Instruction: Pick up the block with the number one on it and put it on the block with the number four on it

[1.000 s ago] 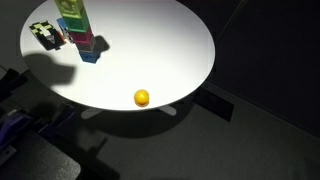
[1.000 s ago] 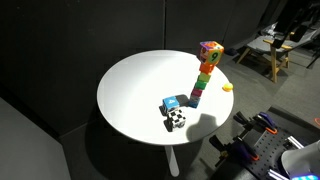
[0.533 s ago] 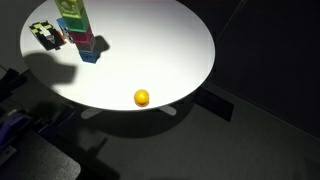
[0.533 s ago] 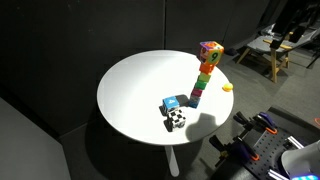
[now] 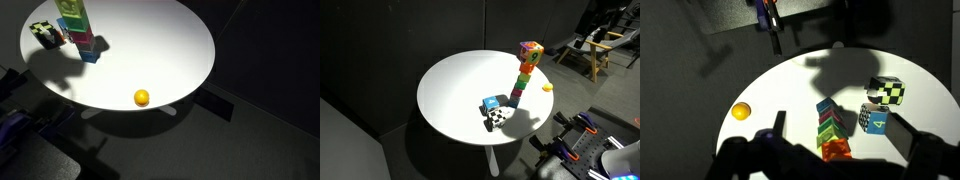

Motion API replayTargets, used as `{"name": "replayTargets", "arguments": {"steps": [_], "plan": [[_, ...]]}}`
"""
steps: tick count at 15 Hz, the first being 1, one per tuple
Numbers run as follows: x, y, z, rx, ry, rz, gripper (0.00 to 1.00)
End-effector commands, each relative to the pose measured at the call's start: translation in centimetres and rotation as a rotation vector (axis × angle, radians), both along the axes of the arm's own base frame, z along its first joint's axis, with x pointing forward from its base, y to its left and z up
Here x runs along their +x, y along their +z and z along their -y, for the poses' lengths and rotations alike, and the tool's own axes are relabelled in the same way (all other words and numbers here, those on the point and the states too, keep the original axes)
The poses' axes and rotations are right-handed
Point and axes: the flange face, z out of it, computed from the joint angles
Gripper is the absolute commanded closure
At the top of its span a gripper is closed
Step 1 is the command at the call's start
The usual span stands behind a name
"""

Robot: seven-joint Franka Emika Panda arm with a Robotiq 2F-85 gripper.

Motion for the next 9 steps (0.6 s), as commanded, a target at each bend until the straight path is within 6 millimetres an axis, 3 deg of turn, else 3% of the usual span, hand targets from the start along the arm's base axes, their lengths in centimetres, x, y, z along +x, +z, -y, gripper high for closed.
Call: {"name": "replayTargets", "arguments": {"steps": [1,9], "plan": [[2.5,-0.5,-0.7,-0.015,0.006,-0.005,0.0],[5.5,-4.8,-2.4,-0.04,0.053,-0.156,0.0]]}}
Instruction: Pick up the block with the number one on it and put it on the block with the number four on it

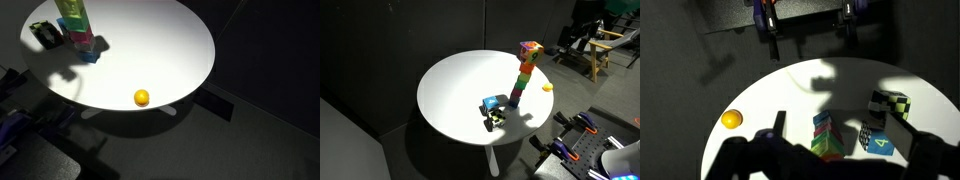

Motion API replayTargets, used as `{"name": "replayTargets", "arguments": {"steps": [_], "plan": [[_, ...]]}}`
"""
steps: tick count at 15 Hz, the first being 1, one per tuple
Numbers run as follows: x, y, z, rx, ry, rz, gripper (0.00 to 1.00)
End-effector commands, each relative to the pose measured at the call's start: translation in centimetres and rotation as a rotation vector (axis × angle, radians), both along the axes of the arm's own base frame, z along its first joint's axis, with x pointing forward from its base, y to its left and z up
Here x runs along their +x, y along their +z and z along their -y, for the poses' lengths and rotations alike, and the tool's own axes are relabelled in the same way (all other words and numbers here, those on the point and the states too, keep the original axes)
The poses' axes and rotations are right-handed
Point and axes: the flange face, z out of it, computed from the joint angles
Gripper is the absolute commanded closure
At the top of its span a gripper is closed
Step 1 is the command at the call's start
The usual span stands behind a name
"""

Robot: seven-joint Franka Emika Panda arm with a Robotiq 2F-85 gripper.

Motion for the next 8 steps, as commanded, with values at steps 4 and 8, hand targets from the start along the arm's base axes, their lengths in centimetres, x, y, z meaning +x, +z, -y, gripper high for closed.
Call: {"name": "replayTargets", "arguments": {"steps": [4,8], "plan": [[2.5,-2.5,-1.2,-0.026,0.019,-0.077,0.0],[3.3,-4.0,-1.8,-0.029,0.034,-0.068,0.0]]}}
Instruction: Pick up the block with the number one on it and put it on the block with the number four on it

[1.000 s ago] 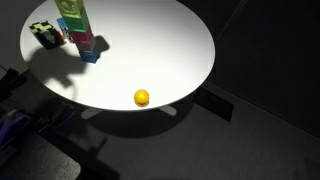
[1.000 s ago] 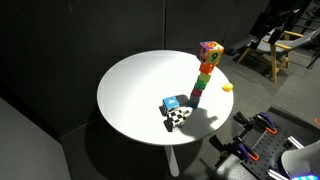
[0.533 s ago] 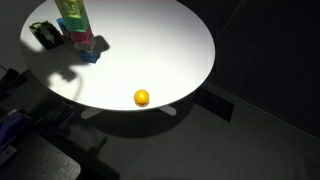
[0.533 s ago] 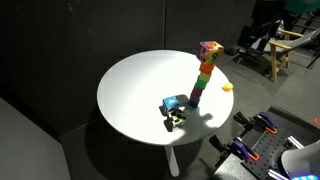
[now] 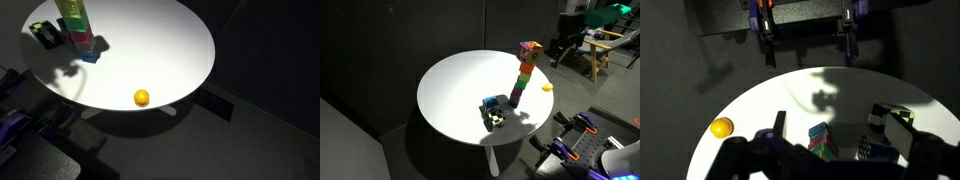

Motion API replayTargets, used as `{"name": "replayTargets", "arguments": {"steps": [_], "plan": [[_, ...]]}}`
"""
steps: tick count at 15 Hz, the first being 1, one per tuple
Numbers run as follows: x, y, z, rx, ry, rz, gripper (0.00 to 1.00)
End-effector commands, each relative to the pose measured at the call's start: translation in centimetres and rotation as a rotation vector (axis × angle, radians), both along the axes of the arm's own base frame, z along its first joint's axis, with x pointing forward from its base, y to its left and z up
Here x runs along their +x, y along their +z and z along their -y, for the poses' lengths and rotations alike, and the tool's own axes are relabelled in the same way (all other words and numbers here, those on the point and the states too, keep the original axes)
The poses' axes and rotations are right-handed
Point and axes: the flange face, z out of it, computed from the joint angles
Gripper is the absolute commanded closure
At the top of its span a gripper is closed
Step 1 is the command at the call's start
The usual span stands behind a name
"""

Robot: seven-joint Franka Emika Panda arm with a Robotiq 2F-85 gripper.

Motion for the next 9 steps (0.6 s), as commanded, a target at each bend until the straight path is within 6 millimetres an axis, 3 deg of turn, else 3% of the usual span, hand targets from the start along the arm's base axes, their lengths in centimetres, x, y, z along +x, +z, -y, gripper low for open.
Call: {"name": "replayTargets", "arguments": {"steps": [1,9], "plan": [[1.2,-0.5,-0.6,-0.03,0.005,0.021,0.0],[1.1,-1.5,-0.7,-0.012,0.025,0.003,0.0]]}}
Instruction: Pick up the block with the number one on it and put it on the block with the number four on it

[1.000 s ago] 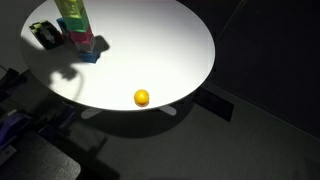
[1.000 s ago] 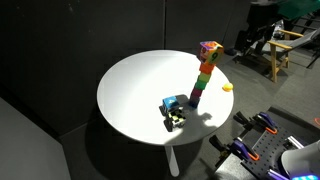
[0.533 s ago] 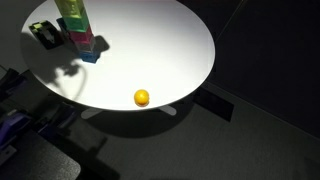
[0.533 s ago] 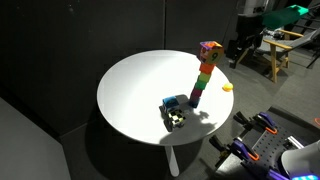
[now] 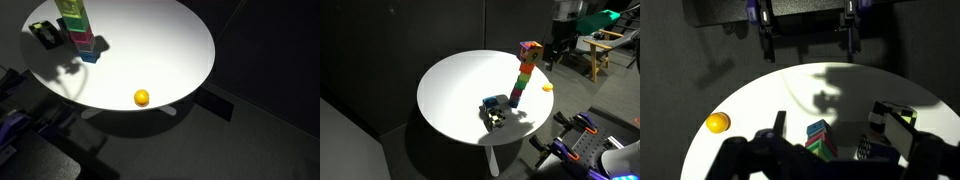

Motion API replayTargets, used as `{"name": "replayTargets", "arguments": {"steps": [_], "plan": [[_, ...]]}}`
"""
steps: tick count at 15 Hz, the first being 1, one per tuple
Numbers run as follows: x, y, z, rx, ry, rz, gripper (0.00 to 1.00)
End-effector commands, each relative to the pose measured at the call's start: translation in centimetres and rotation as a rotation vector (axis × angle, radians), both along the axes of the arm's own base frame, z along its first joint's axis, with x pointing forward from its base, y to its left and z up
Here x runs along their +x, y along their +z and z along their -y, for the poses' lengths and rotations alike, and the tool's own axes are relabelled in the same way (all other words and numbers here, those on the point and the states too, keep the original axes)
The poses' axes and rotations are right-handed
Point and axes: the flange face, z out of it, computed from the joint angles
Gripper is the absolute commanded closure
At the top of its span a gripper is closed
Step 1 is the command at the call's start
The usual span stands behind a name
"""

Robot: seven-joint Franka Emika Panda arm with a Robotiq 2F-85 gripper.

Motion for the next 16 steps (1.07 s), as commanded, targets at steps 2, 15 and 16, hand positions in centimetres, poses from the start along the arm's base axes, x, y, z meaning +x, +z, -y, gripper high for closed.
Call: {"name": "replayTargets", "arguments": {"steps": [2,15,16], "plan": [[0.0,0.0,0.0,0.0,0.0,-0.001,0.0],[1.7,-4.4,-2.9,-0.01,0.088,0.1,0.0],[1.8,-4.9,-3.5,-0.012,0.095,0.105,0.0]]}}
